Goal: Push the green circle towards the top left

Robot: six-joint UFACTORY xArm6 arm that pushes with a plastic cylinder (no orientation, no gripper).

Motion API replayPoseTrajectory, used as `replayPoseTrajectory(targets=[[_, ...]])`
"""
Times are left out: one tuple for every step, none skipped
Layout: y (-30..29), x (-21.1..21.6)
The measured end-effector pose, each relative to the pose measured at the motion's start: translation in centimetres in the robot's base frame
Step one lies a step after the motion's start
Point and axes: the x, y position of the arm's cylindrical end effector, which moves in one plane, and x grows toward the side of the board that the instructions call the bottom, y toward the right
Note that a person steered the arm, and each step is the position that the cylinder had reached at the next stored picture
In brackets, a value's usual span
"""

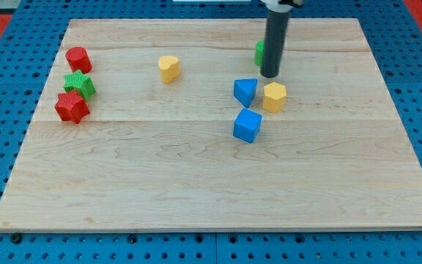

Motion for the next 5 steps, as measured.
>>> replayPoseTrajectory(targets=[[2.7,0.3],[6.5,0.0],[7.6,-2.5],[4.1,-6.2],[-4.1,-7.4]])
